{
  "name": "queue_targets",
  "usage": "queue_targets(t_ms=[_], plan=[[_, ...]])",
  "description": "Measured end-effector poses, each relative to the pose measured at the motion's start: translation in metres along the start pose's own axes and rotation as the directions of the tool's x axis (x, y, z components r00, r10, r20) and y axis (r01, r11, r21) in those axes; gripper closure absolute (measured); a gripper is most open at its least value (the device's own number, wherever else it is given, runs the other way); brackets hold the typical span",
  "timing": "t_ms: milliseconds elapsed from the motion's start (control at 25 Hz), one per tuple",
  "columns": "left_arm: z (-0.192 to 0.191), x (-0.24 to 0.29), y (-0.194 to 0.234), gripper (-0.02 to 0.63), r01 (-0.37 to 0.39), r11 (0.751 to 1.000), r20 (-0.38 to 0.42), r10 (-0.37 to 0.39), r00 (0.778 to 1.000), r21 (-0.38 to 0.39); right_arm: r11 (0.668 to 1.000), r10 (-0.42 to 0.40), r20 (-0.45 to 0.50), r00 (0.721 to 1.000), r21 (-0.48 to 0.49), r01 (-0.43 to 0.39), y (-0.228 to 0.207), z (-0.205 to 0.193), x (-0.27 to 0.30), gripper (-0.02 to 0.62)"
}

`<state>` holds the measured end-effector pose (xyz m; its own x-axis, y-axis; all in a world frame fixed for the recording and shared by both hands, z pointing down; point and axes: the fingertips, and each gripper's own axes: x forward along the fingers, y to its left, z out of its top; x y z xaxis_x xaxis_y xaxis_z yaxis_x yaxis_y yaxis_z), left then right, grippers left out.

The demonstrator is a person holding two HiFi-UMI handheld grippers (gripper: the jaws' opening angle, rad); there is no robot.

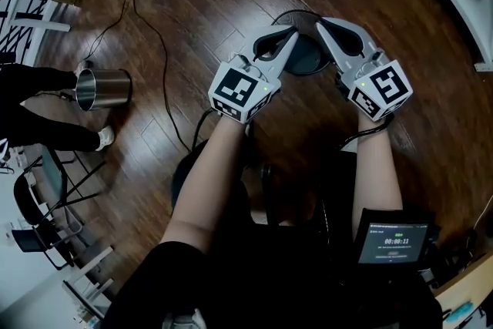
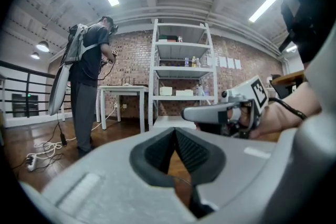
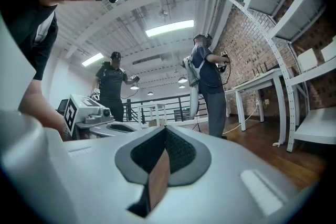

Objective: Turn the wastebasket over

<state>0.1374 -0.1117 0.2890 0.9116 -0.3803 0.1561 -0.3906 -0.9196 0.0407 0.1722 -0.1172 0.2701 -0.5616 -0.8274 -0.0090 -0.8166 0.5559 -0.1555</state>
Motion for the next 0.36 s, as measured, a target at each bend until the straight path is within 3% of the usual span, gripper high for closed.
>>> queue_targets(t_ms=[360], plan=[[0.003,-0.011,-0.001,0.606,-0.006,0.999,0.021,0.007,1.000,-0.038,0.999,0.029,-0.031,0.999,-0.015,-0.029,0.015,-0.007,0.006,0.584]])
